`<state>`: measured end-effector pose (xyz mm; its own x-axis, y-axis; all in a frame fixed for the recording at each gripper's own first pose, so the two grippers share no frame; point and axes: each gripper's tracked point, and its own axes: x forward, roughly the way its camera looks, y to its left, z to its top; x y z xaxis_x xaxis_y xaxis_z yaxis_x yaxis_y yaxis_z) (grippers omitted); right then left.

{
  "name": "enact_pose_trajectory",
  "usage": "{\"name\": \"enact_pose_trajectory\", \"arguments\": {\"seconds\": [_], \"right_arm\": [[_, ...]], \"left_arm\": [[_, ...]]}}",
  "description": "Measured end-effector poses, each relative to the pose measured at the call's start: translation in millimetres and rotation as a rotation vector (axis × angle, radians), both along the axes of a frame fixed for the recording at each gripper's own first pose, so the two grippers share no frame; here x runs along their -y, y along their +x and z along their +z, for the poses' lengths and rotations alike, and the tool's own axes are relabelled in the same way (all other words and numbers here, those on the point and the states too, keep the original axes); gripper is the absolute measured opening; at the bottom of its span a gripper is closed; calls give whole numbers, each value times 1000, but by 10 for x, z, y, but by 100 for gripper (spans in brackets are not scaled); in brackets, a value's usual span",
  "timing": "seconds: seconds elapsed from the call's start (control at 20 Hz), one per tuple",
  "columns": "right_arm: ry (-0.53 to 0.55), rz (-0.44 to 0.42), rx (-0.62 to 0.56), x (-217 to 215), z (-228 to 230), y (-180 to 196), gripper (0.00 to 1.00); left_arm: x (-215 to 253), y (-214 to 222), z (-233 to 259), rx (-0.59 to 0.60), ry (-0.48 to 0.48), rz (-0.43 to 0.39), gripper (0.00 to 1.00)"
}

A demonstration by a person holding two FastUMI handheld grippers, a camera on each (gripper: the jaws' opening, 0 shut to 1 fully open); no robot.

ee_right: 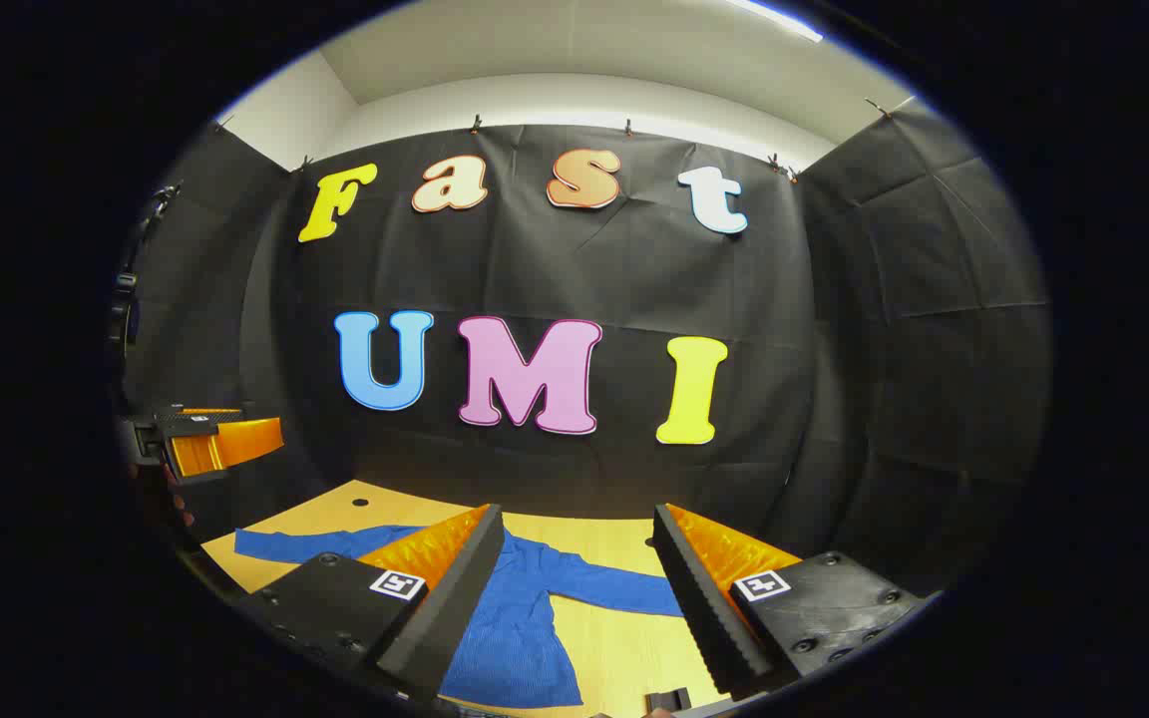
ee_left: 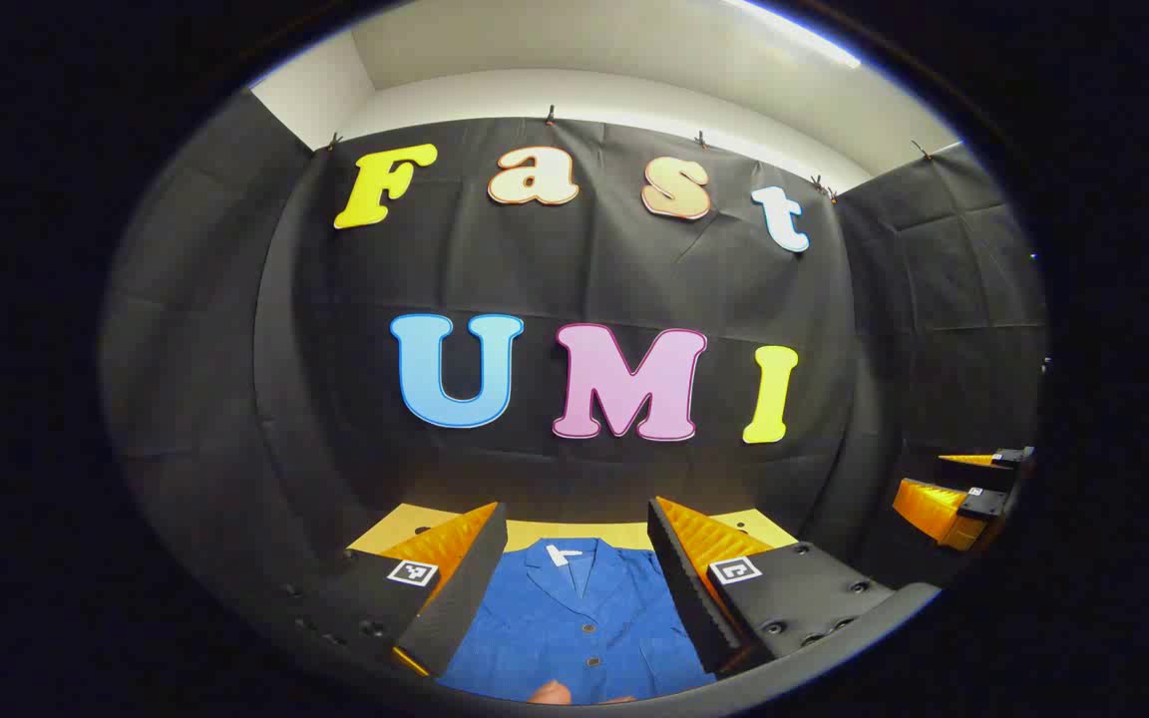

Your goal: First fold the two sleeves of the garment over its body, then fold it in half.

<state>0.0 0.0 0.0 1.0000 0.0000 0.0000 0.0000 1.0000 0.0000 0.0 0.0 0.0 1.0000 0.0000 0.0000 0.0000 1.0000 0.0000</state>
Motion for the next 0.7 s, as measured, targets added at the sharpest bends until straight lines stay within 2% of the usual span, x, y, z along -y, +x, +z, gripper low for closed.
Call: {"name": "enact_pose_trajectory", "arguments": {"seconds": [0.05, 0.3, 0.4, 0.7], "right_arm": [[2, 2, 2, -6, -8, 9, 92], [-7, 11, 2, -63, -36, 46, 92], [-6, 10, -2, -56, -66, 57, 96], [-23, -18, -13, 39, -169, 95, 96]], "left_arm": [[-21, 1, -3, 0, 4, 7, 81], [-67, 4, 2, 3, 2, 18, 81], [-80, 30, 3, 2, 4, 21, 80], [-78, 85, 13, 12, -12, 7, 80]]}}
